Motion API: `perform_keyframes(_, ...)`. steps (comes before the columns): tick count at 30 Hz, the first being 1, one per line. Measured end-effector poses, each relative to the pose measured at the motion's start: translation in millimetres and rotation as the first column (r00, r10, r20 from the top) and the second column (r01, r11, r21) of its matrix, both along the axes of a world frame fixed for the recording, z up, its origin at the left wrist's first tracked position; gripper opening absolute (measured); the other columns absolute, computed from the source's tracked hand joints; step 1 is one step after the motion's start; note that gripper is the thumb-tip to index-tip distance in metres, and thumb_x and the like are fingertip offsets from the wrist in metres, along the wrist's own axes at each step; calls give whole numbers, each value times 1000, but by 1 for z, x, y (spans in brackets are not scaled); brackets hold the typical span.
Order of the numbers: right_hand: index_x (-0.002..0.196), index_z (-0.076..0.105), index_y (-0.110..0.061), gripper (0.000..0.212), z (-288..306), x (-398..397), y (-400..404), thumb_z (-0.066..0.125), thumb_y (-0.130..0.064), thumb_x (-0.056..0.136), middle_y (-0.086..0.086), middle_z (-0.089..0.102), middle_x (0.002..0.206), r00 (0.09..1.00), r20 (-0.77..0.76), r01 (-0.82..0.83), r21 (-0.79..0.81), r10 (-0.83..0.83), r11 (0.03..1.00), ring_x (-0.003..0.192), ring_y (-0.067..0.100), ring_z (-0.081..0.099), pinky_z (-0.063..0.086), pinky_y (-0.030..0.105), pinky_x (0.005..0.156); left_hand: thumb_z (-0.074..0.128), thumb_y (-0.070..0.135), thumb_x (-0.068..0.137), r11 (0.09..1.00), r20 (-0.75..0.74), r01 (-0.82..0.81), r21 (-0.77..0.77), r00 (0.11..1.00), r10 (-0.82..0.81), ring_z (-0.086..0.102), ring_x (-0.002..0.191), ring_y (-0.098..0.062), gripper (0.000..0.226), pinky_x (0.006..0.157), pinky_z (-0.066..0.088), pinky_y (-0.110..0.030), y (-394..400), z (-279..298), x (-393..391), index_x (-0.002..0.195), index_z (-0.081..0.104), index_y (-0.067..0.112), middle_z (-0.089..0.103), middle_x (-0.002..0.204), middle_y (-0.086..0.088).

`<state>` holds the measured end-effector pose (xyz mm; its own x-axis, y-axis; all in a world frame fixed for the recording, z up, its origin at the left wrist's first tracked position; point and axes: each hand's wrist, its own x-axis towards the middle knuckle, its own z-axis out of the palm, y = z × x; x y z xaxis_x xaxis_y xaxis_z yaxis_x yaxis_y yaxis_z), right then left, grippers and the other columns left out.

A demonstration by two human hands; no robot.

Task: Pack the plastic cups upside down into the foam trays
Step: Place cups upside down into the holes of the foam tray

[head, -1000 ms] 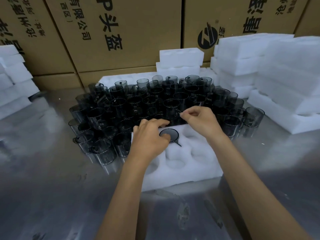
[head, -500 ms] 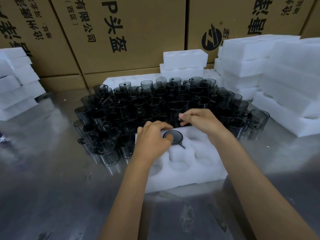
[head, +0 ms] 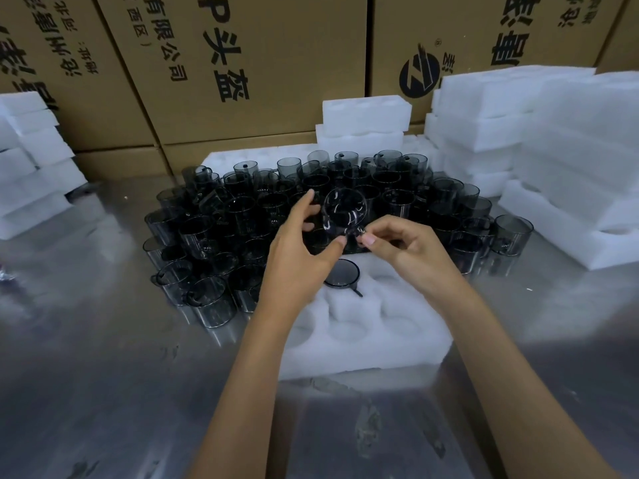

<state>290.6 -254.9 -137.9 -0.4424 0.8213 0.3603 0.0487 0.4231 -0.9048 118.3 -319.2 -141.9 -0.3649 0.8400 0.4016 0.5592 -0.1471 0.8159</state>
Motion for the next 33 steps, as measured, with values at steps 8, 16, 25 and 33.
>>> perform_keyframes(8, 91, 75, -15, 2, -4, 0, -2, 74, -13, 90, -6, 72, 90, 990, 128, 47, 110, -61, 993, 94, 18, 58, 41, 20, 84, 80, 31, 80, 993, -156, -77, 91, 984, 90, 46, 128, -7, 68, 107, 42, -44, -4, 0, 4, 137, 47, 45, 46, 122, 38)
perform_keyframes(16, 77, 73, -5, 12, 5, 25, -10, 69, -12, 87, 9, 69, 77, 995, -98, -35, -110, 24, 993, 74, 7, 61, 46, 15, 68, 66, 57, 85, 999, -235, 27, 28, 972, -20, 53, 115, -10, 67, 102, 44, -43, -9, 0, 16, 143, 33, 51, 58, 109, 26)
perform_keyframes(25, 69, 61, 8, 21, 5, 52, -8, 58, 0, 88, -9, 52, 53, 995, 73, -51, -253, 72, 966, 44, -3, 45, 32, 5, 42, 61, 56, 89, 993, -445, 61, -106, 890, -102, 22, 82, 11, 40, 79, 28, -19, -8, -11, 35, 125, 55, 40, 48, 100, 15)
perform_keyframes(33, 83, 69, -19, 9, -6, 43, 6, 70, -25, 90, -15, 66, 79, 989, 46, 145, -168, -139, 975, 73, -2, 60, 44, 10, 68, 66, 52, 88, 997, -472, 76, -30, 878, -81, 19, 80, 10, 39, 81, 24, -10, -9, -10, 37, 123, 61, 36, 41, 85, 26)
